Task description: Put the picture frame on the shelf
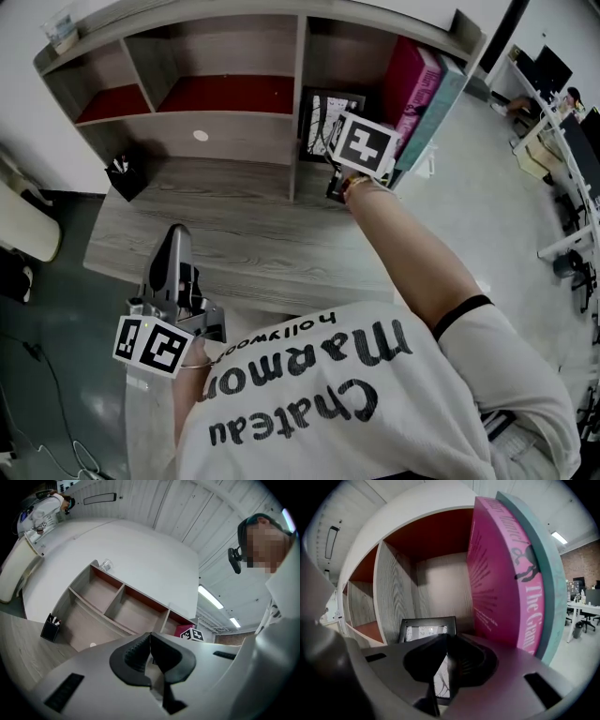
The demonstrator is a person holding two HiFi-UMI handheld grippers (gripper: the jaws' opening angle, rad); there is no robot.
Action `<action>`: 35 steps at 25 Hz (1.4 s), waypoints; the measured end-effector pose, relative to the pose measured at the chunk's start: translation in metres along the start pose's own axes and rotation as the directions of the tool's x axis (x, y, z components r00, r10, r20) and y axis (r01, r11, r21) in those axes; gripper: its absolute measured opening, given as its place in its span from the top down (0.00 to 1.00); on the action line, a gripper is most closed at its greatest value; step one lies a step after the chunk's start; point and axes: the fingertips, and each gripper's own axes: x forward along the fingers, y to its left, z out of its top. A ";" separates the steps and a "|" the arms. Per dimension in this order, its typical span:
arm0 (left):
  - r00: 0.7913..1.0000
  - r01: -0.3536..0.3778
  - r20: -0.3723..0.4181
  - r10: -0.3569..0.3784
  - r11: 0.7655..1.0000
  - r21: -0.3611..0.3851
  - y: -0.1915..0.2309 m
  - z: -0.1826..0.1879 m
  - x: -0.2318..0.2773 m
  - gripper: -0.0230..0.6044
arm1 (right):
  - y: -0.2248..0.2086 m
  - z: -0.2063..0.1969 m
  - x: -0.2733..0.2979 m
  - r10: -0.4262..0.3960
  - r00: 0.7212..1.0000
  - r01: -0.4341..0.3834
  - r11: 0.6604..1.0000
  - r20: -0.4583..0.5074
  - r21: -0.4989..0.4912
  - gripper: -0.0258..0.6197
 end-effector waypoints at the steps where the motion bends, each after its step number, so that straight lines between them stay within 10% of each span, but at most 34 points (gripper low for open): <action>1: 1.000 -0.004 0.009 0.004 1.000 0.000 0.002 0.003 -0.001 0.94 | 0.001 -0.001 0.003 -0.003 1.000 0.003 1.000 -0.010 0.004 0.85; 35: 0.998 -0.035 0.047 0.035 0.999 -0.006 0.023 0.013 -0.005 0.94 | -0.007 -0.027 0.046 -0.116 0.942 0.149 0.985 -0.314 0.083 0.85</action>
